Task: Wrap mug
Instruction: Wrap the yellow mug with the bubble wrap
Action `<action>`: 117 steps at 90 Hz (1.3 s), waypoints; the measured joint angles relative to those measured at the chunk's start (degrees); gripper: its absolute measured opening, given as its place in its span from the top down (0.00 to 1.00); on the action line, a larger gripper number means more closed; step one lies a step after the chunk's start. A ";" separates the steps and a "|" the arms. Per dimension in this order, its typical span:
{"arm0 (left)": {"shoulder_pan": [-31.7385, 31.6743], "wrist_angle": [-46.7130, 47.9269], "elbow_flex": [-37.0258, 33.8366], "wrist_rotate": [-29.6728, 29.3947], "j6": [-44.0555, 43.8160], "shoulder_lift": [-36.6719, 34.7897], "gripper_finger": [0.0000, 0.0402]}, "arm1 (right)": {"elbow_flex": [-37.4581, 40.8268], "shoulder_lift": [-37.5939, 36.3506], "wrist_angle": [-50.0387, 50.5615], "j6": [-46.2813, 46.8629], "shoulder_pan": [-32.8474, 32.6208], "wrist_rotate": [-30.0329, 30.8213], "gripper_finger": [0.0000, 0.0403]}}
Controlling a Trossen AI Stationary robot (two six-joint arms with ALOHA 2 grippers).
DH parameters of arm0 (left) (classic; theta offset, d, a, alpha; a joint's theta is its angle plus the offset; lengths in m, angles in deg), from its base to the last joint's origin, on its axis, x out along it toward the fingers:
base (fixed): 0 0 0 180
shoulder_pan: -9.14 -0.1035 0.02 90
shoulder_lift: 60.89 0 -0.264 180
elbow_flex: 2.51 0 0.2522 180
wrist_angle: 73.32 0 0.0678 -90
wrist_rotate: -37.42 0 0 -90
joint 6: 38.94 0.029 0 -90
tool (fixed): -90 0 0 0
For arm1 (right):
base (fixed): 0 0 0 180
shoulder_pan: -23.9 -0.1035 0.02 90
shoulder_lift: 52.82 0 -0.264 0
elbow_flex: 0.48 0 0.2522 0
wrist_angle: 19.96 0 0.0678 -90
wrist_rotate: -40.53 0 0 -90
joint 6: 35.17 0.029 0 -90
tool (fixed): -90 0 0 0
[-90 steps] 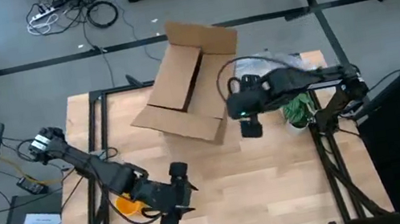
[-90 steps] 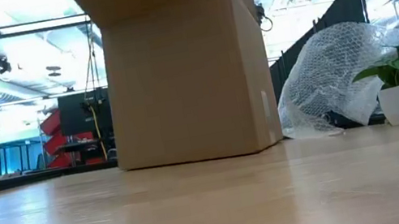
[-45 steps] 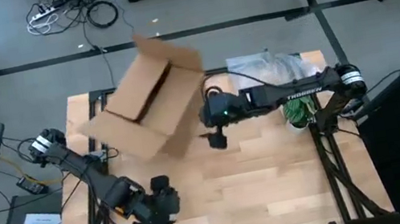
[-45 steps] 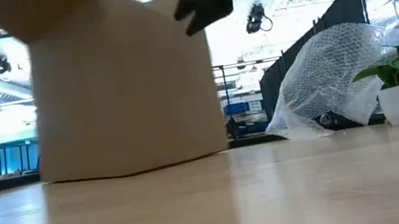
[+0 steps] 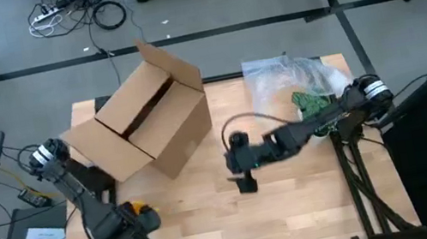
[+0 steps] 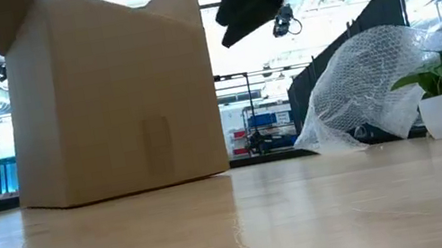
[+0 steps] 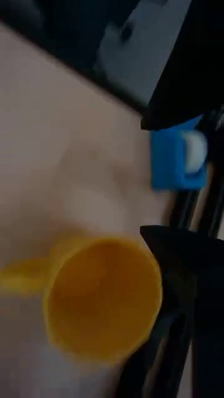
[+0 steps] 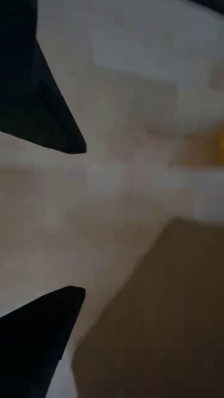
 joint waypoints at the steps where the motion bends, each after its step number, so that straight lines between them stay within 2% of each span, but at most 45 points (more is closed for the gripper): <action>1: 0.16 0.42 0.00 -0.70 0.00 0.00 0.38 | 0.46 -0.03 -0.79 0.29 -0.37 0.24 0.14; 10: 1.13 3.67 -0.14 -4.19 0.02 0.00 0.38 | 4.58 -0.07 -5.68 2.89 -3.36 2.01 0.14; 23: 1.11 2.22 -2.62 -4.30 0.75 0.00 0.38 | 9.14 -0.09 -12.88 6.85 -6.96 3.05 0.14; 35: 0.72 -5.93 -8.18 -2.11 4.01 -0.09 0.38 | 13.31 -0.05 -19.53 9.11 -10.38 6.09 0.14; 55: -0.90 -7.73 -16.58 -2.89 5.11 -0.34 0.38 | 19.13 -0.05 -32.84 9.41 -15.08 8.54 0.14; 66: -2.64 -15.45 -20.98 -2.97 6.22 -0.39 0.38 | 20.22 -0.05 -35.14 10.05 -16.71 8.15 0.14; 76: -4.86 -24.61 -23.13 -3.93 9.72 0.33 0.40 | 20.44 -0.05 -35.10 11.49 -17.78 10.57 0.14; 89: -7.75 -30.35 -22.52 -5.19 16.54 3.24 0.54 | 20.44 -0.05 -35.15 11.79 -17.89 14.13 0.14; 104: -11.42 -29.17 -20.55 -5.56 19.52 6.44 0.83 | 20.44 -0.05 -35.13 11.70 -17.25 15.66 0.14; 111: -13.29 -30.26 -18.46 -9.38 23.22 7.47 0.95 | 20.44 -0.05 -34.99 11.30 -16.91 15.74 0.14; 117: -14.94 -31.78 -16.08 -12.44 27.65 8.95 0.97 | 20.44 -0.05 -34.69 11.38 -16.64 15.72 0.14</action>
